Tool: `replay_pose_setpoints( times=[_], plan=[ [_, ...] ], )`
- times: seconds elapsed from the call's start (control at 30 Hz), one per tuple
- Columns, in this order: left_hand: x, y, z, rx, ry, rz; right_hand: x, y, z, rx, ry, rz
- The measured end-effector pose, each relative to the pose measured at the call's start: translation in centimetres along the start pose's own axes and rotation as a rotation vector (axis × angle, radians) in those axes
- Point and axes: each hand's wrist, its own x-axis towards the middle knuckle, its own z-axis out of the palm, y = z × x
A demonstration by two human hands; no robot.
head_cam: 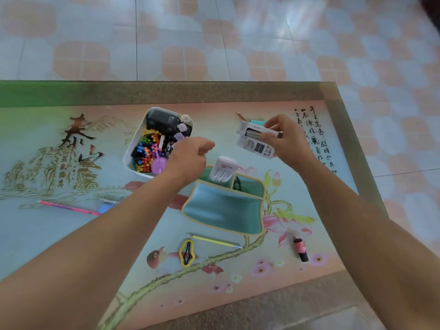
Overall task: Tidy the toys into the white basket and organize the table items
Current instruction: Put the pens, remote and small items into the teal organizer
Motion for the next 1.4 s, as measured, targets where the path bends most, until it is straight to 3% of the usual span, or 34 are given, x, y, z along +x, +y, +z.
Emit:
replay_pose_setpoints(
  times=[0.2,0.43,0.63,0.9,1.23,1.4],
  plan=[
    [-1.4,1.0,-0.4,0.029,0.015,0.041,-5.1,-0.8,-2.8,-0.227,-0.147,-0.096],
    [-2.7,0.9,0.3,0.033,0.014,0.043,-6.0,0.9,1.1,-0.459,-0.227,-0.237],
    [-3.6,-0.2,0.6,0.011,0.027,0.009,-5.3,2.3,4.5,-0.561,-0.235,-0.225],
    [-3.7,-0.6,0.9,-0.008,0.011,-0.038,-5.0,3.5,5.2,-0.434,-0.312,-0.129],
    [-2.8,-0.6,2.2,0.010,0.026,-0.020,-4.5,3.6,5.9,-0.519,-0.463,-0.150],
    [-2.7,-0.6,2.6,0.022,0.028,-0.015,-4.8,4.5,5.0,-0.491,-0.363,-0.215]
  ],
)
